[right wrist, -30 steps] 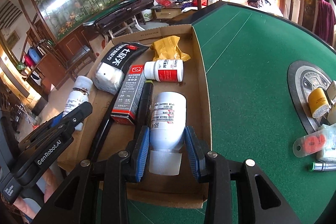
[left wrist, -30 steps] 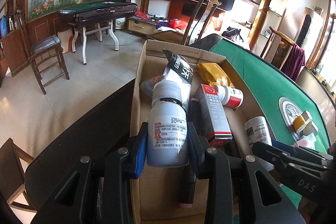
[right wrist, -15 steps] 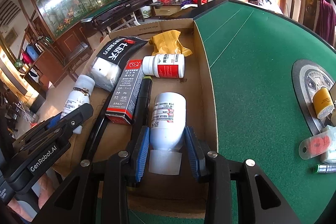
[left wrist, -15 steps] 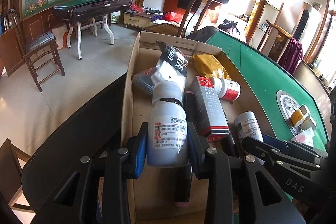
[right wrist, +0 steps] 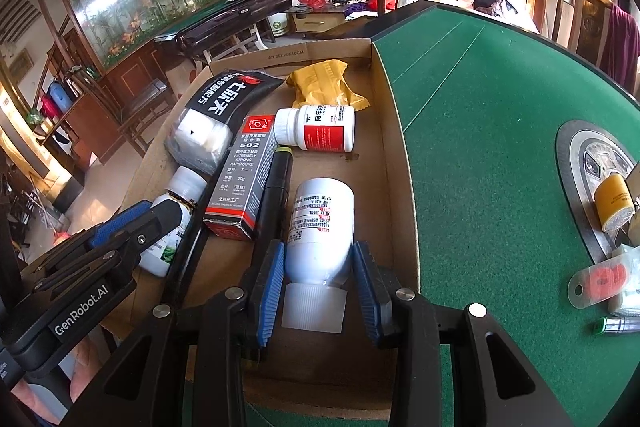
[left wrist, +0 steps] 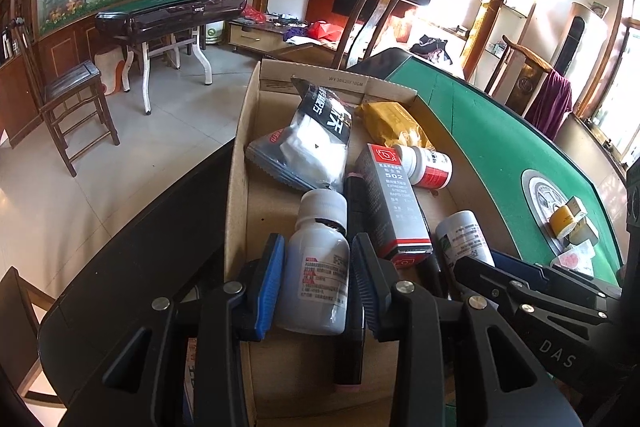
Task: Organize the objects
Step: 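Lower white bottles into the tray with both tools and release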
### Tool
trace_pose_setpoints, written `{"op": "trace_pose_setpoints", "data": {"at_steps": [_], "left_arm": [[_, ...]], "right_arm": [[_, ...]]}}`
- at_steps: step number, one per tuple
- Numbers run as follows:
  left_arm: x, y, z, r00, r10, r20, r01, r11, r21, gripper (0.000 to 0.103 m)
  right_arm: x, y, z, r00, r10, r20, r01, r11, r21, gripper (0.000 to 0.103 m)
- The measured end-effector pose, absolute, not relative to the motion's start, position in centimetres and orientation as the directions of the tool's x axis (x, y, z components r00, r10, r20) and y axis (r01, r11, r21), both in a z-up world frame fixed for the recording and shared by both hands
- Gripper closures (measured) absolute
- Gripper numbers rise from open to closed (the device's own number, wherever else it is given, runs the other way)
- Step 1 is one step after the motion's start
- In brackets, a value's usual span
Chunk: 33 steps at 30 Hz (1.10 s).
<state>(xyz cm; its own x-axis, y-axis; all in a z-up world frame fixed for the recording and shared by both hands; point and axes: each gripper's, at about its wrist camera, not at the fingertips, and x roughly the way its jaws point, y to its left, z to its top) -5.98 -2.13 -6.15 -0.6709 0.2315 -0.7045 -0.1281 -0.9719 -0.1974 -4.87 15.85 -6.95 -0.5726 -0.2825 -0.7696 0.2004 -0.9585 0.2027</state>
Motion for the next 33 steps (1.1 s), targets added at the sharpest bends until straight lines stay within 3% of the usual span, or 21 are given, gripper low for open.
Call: {"op": "trace_pose_setpoints", "data": {"at_steps": [6, 14, 33], "left_arm": [[-5.5, -1.9, -5.7, -0.684, 0.227, -0.694, -0.133, -0.973, -0.187, 0.064], [-4.9, -2.1, -4.6, -0.706, 0.216, -0.674, -0.130, -0.976, -0.177, 0.063], [-2.0, 3.7, -1.8, -0.723, 0.247, -0.646, -0.234, -0.966, -0.107, 0.060]], "right_arm": [[-4.3, 16.0, -5.9, -0.596, -0.302, -0.744, 0.212, -0.953, 0.217, 0.064], [-3.8, 16.6, -5.7, -0.513, -0.496, -0.701, 0.278, -0.868, 0.411, 0.063], [0.0, 24.0, -3.8, -0.589, -0.467, -0.660, 0.218, -0.878, 0.426, 0.063]]}}
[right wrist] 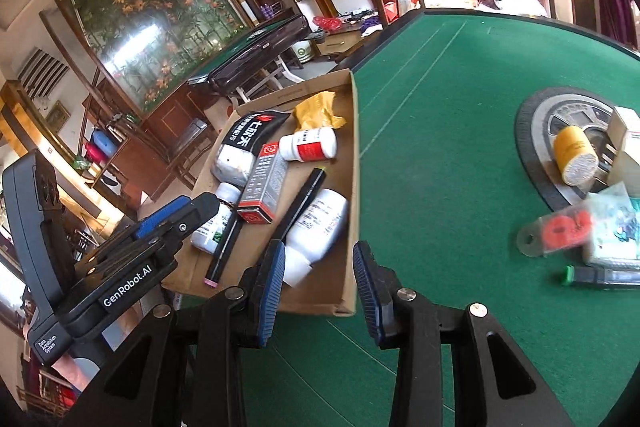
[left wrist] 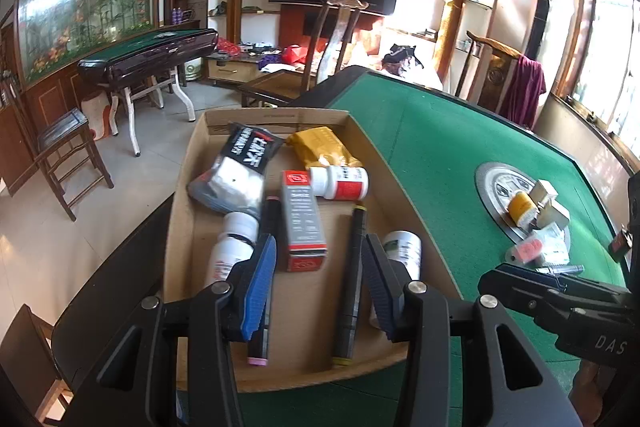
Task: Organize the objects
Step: 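Lower white bottles into the tray with both tools and release, then grasp the green-ended marker with the right tool while the left tool grasps a clear package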
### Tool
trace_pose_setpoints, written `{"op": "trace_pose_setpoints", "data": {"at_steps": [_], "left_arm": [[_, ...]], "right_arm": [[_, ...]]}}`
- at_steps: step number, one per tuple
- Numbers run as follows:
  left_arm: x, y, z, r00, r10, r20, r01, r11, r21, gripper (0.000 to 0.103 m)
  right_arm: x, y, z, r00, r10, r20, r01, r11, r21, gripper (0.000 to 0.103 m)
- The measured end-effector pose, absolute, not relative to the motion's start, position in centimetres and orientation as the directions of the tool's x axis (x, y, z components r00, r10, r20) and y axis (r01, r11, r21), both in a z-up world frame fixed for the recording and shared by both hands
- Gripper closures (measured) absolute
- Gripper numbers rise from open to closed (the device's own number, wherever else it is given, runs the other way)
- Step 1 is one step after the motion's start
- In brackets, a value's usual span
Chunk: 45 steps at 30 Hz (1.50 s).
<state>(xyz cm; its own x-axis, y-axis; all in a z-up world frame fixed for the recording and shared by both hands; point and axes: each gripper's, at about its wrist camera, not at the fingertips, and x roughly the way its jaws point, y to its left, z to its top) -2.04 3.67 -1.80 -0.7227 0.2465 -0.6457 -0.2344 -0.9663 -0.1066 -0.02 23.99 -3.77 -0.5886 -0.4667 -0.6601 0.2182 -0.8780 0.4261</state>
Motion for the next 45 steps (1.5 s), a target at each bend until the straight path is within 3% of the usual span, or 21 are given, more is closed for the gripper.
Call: {"op": "trace_pose_setpoints", "data": {"at_steps": [4, 13, 17, 25, 28, 37, 38, 40, 45], "left_arm": [[-1.1, 5.7, -1.6, -0.715, 0.272, -0.644, -0.287, -0.954, -0.085, 0.059], [0.7, 10.0, -2.1, -0.694, 0.318, -0.646, -0.394, -0.919, -0.029, 0.057], [1.5, 11.4, -2.5, -0.682, 0.327, -0.654, -0.419, -0.908, -0.018, 0.056], [2.2, 12.4, -2.8, -0.674, 0.338, -0.657, -0.445, -0.896, -0.004, 0.056], [2.1, 12.6, -3.0, -0.668, 0.341, -0.662, -0.447, -0.895, -0.010, 0.056], [2.0, 13.0, -3.5, -0.659, 0.344, -0.669, -0.455, -0.891, -0.009, 0.056], [2.0, 13.0, -3.5, -0.659, 0.343, -0.670, -0.455, -0.891, -0.009, 0.056], [2.0, 13.3, -3.6, -0.657, 0.343, -0.672, -0.457, -0.889, -0.007, 0.056], [1.7, 15.0, -3.5, -0.612, 0.383, -0.692, -0.514, -0.858, -0.020, 0.056]], "right_arm": [[1.0, 27.7, -3.1, -0.610, -0.448, -0.654, 0.194, -0.884, 0.425, 0.063], [1.9, 43.2, -4.5, -0.655, -0.182, -0.733, -0.105, -0.939, 0.327, 0.063], [1.3, 46.5, -6.5, -0.617, -0.238, -0.750, -0.112, -0.917, 0.383, 0.064], [2.8, 41.4, -7.4, -0.462, -0.461, -0.757, 0.108, -0.877, 0.468, 0.063], [3.4, 38.3, -7.1, -0.472, -0.349, -0.810, 0.143, -0.937, 0.320, 0.063], [3.5, 33.4, -7.5, -0.463, -0.256, -0.849, 0.243, -0.957, 0.157, 0.066], [3.5, 33.2, -7.6, -0.461, -0.238, -0.855, 0.248, -0.960, 0.133, 0.068], [3.7, 32.4, -7.9, -0.483, -0.152, -0.862, 0.231, -0.972, 0.042, 0.087], [4.1, 33.4, -7.8, -0.491, -0.123, -0.863, 0.144, -0.988, 0.059, 0.088]]}}
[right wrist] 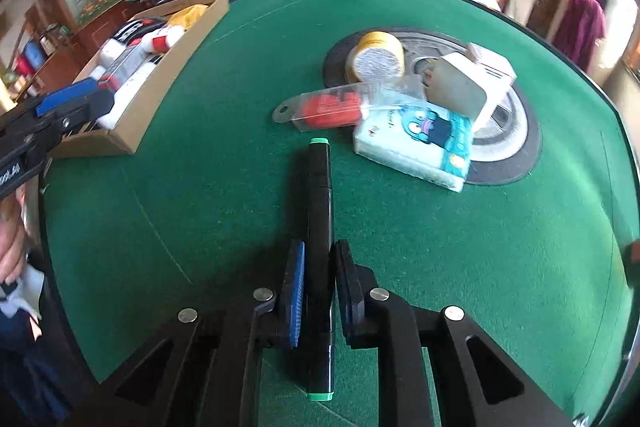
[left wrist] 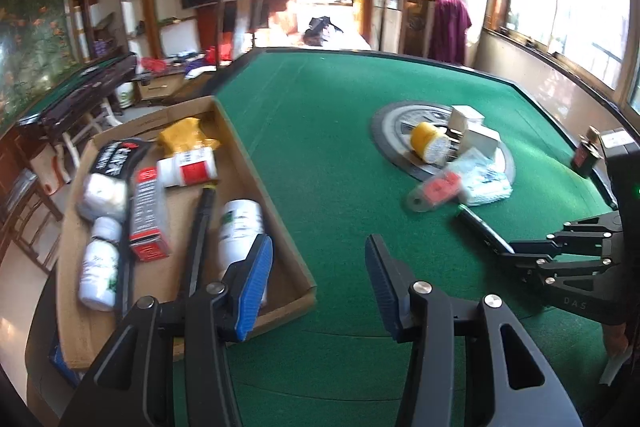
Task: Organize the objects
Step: 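Grasp the green-ended marker with the right tool while the left tool grasps a clear package, then carry package with left tool while right tool carries marker toward the tray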
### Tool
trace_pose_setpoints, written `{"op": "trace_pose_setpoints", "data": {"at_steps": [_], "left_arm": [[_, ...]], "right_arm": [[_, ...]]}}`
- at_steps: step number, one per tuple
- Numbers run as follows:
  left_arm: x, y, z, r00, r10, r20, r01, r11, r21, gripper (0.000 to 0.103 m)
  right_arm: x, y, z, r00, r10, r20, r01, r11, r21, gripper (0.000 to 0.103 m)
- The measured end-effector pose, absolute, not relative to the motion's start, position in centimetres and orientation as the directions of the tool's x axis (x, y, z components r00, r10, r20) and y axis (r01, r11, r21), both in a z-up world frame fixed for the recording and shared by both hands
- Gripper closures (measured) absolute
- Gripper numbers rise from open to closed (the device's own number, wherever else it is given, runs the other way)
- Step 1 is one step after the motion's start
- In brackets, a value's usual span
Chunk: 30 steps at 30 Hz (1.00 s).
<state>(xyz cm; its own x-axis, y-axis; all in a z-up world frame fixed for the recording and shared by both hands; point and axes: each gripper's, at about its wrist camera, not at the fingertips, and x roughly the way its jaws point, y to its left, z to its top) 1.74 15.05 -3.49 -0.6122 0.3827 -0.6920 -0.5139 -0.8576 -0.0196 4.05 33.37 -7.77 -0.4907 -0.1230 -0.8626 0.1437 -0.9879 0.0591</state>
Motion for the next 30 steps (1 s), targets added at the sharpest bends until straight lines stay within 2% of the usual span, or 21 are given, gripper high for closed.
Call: {"op": "trace_pose_setpoints", "data": {"at_steps": [4, 8, 9, 13, 20, 24, 25, 26, 28, 30], "left_arm": [[1.4, 19.7, -2.6, -0.507, 0.484, -0.713, -0.694, -0.720, 0.004, 0.056], [0.5, 25.5, -3.4, -0.396, 0.490, -0.777, -0.850, -0.515, 0.108, 0.054], [0.1, 26.6, -3.9, -0.406, 0.464, -0.787, -0.857, -0.493, 0.152, 0.054], [-1.4, 29.0, -5.7, -0.369, 0.417, -0.830, -0.897, -0.395, 0.200, 0.054], [-2.8, 31.2, -7.7, -0.309, 0.373, -0.875, -0.927, -0.323, 0.190, 0.054], [-4.0, 32.0, -8.1, -0.268, 0.380, -0.885, -0.930, -0.342, 0.134, 0.054], [-4.3, 32.2, -8.2, -0.256, 0.377, -0.890, -0.928, -0.355, 0.116, 0.059], [-4.3, 32.3, -8.1, -0.244, 0.382, -0.892, -0.925, -0.366, 0.096, 0.069], [-4.1, 32.4, -8.1, -0.257, 0.365, -0.895, -0.910, -0.404, 0.096, 0.076], [-3.6, 32.3, -8.1, -0.284, 0.350, -0.893, -0.889, -0.446, 0.108, 0.076]], "right_arm": [[5.0, 36.6, -5.2, -0.586, -0.180, -0.790, 0.073, -0.983, 0.169, 0.088], [5.7, 39.9, -3.8, -0.661, -0.213, -0.719, 0.013, -0.962, 0.273, 0.088], [6.0, 40.9, -3.7, -0.669, -0.221, -0.709, 0.002, -0.955, 0.296, 0.088], [6.0, 42.3, -3.3, -0.683, -0.265, -0.681, -0.014, -0.927, 0.376, 0.088], [6.6, 42.3, -2.5, -0.696, -0.303, -0.651, 0.008, -0.909, 0.416, 0.087], [6.6, 42.5, -2.6, -0.698, -0.308, -0.646, 0.008, -0.906, 0.423, 0.087], [6.6, 42.5, -2.7, -0.696, -0.309, -0.648, 0.008, -0.906, 0.424, 0.087], [6.5, 42.6, -2.8, -0.696, -0.308, -0.649, 0.004, -0.905, 0.425, 0.087], [6.4, 42.6, -3.0, -0.691, -0.308, -0.654, 0.001, -0.905, 0.426, 0.087], [6.5, 42.6, -3.0, -0.692, -0.305, -0.654, -0.007, -0.904, 0.428, 0.087]]}}
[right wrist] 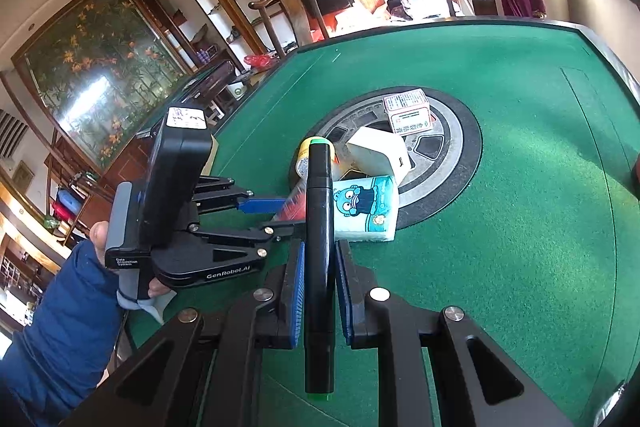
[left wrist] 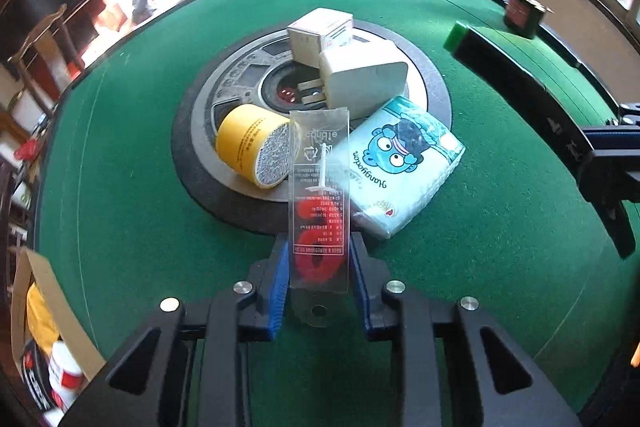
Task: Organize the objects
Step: 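Carry package with left tool while right tool carries marker toward the tray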
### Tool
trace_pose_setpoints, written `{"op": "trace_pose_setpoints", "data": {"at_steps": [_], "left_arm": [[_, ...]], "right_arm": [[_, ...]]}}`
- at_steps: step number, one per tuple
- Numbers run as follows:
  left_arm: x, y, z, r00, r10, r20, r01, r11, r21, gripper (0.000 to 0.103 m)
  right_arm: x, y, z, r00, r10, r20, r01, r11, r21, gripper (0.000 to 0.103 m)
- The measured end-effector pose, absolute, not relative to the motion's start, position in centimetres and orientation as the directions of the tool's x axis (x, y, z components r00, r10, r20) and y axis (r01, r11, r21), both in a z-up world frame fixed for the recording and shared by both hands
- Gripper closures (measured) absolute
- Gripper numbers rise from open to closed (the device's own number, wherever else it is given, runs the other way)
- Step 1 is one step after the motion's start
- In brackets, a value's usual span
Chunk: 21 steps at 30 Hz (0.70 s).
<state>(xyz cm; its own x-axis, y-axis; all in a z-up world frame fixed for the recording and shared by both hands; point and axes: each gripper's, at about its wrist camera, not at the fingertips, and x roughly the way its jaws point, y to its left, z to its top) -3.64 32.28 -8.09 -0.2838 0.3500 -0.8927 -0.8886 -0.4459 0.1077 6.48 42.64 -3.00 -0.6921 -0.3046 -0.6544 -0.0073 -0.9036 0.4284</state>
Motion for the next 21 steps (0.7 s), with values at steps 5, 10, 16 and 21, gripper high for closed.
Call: {"op": "trace_pose_setpoints", "data": {"at_steps": [5, 10, 16, 21], "left_arm": [[-2.4, 30.3, -7.7, -0.341, 0.331, -0.880, -0.773, -0.631, 0.062, 0.076], [-0.7, 27.2, -7.7, -0.420, 0.367, -0.830, -0.660, -0.751, 0.002, 0.076], [0.1, 25.5, -6.1, -0.507, 0.455, -0.732, -0.629, -0.776, -0.046, 0.076], [-0.2, 25.2, -5.5, -0.527, 0.450, -0.721, -0.625, -0.780, -0.030, 0.076]], "right_arm": [[6.3, 42.6, -3.2, -0.686, -0.302, -0.662, -0.013, -0.905, 0.426, 0.087], [6.2, 41.9, -3.6, -0.676, -0.279, -0.682, -0.022, -0.918, 0.396, 0.087], [5.8, 40.5, -4.2, -0.668, -0.239, -0.705, -0.023, -0.940, 0.340, 0.087], [5.4, 39.7, -4.7, -0.668, -0.222, -0.710, -0.016, -0.950, 0.313, 0.087]]}}
